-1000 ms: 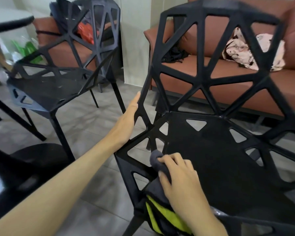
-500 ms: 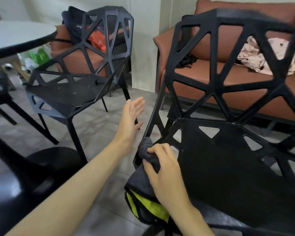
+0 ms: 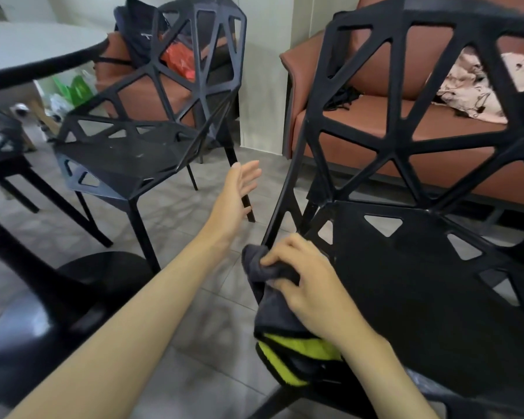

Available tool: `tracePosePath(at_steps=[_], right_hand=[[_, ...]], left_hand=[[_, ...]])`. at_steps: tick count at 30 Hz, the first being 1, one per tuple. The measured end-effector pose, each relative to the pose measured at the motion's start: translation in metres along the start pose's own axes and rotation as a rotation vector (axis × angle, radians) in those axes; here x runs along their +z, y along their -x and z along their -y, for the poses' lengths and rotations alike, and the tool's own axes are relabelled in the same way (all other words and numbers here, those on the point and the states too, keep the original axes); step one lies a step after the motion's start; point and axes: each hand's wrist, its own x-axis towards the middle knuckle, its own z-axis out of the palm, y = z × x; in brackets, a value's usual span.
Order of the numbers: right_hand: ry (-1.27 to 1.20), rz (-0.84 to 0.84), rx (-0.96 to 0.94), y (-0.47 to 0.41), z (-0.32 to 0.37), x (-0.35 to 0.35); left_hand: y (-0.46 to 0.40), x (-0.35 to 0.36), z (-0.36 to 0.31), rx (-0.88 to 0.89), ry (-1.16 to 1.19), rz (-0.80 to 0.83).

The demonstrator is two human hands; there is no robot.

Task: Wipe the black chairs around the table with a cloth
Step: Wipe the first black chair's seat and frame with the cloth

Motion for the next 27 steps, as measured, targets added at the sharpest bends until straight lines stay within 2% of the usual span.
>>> tracePosePath(at_steps=[3, 5, 10, 12, 16, 20, 23, 27], right_hand=[[-0.002, -0.263, 0.102, -0.035, -0.018, -0.001], [-0.035, -0.346, 0.166, -0.046, -0.028, -0.004], [-0.109, -0.091, 0.065, -0.025, -0.024, -0.014], [-0.065, -0.072, 0.046, -0.026, -0.025, -0.016], [-0.029, -0.238, 0.098, -0.059, -0.032, -0.018], [-0.026, -0.424, 0.175, -0.130, -0.055, -0.041], [0.016, -0.445, 0.206, -0.167, -0.068, -0.057], [0.039, -0.396, 0.146, -0.138, -0.066, -0.044]], left_hand=[[0.006, 0.002, -0.003, -0.012, -0.005, -0.008], [0.010, 0.004, -0.009, 0.001, -0.016, -0.002], [0.009, -0.003, -0.012, 0.079, -0.050, 0.014], [0.007, 0.000, -0.006, 0.101, -0.059, 0.013], [0.000, 0.015, 0.008, 0.141, -0.153, 0.066], [-0.007, 0.022, 0.016, 0.191, -0.244, 0.172], [-0.011, 0.025, 0.019, 0.188, -0.331, 0.188], [-0.019, 0.030, 0.017, 0.200, -0.437, 0.219]])
